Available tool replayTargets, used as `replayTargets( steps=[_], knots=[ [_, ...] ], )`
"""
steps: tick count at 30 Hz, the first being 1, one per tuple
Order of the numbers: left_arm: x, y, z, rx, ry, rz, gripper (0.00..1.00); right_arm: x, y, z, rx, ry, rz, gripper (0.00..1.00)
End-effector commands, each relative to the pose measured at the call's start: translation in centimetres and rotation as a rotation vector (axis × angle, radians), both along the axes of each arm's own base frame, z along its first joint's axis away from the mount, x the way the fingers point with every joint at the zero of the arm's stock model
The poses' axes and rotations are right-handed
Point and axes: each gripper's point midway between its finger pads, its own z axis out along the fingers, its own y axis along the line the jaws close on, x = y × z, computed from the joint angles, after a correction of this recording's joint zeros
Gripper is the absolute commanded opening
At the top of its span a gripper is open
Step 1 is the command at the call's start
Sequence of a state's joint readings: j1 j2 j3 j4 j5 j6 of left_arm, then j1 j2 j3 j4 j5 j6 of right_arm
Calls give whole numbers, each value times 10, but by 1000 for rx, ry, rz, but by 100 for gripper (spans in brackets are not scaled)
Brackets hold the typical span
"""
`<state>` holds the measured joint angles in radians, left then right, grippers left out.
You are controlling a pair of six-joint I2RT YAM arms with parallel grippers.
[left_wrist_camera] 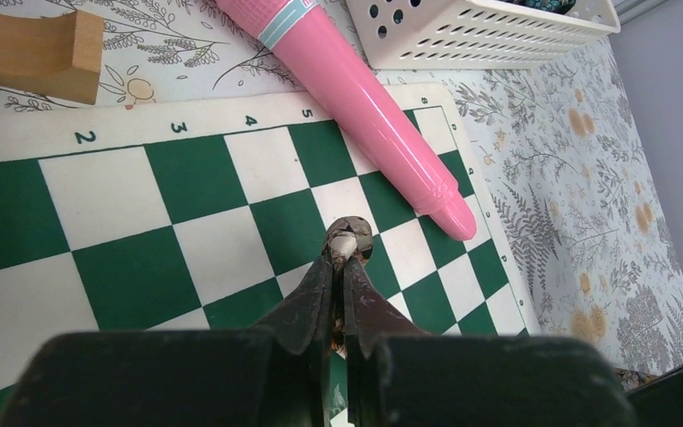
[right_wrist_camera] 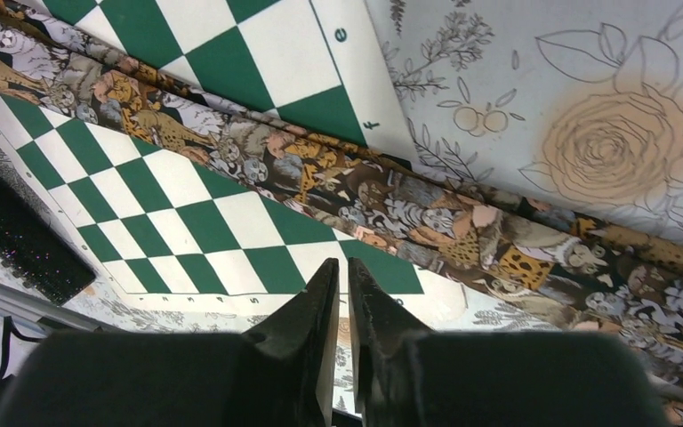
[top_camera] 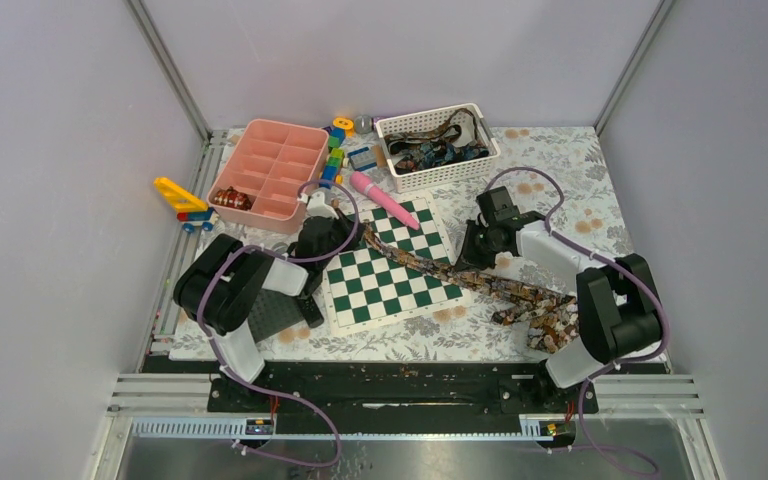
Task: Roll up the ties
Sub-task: Flatten out the tie at the center of the board.
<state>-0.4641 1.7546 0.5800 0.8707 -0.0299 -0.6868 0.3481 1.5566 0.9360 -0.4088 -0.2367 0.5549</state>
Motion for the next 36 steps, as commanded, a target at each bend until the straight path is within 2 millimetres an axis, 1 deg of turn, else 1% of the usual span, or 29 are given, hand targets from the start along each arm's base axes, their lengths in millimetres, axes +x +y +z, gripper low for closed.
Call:
replayTargets(
  steps=[1, 7, 9, 12, 18, 21, 27, 30, 33, 36],
  knots=[
    [6, 1, 9, -7, -58, -1, 0, 22, 15, 11, 13, -76, 11, 15],
    [6, 19, -5, 48, -10, 87, 0, 21, 20, 4, 5, -71, 23, 14],
    [6, 24, -8, 65, 2, 107, 3, 20, 19, 1, -6, -65, 21, 14],
    [7, 29, -13, 89, 30, 135, 3, 19, 14, -4, -35, -53, 11, 14],
    [7, 34, -23, 107, 58, 162, 3, 13, -6, -14, -153, -6, -29, 14],
    [7, 38, -26, 107, 60, 188, 3, 9, -10, -20, -177, 18, -34, 13],
    [9, 45, -29, 121, 59, 222, 6, 2, -13, -29, -190, 50, -33, 13],
    [10, 49, -31, 141, 84, 245, 12, -1, -13, -32, -190, 61, -30, 13],
    [10, 53, -33, 159, 112, 274, 24, -2, -13, -32, -186, 57, -31, 13],
    [10, 56, -34, 166, 124, 286, 31, -2, -13, -31, -186, 56, -31, 13]
  ],
)
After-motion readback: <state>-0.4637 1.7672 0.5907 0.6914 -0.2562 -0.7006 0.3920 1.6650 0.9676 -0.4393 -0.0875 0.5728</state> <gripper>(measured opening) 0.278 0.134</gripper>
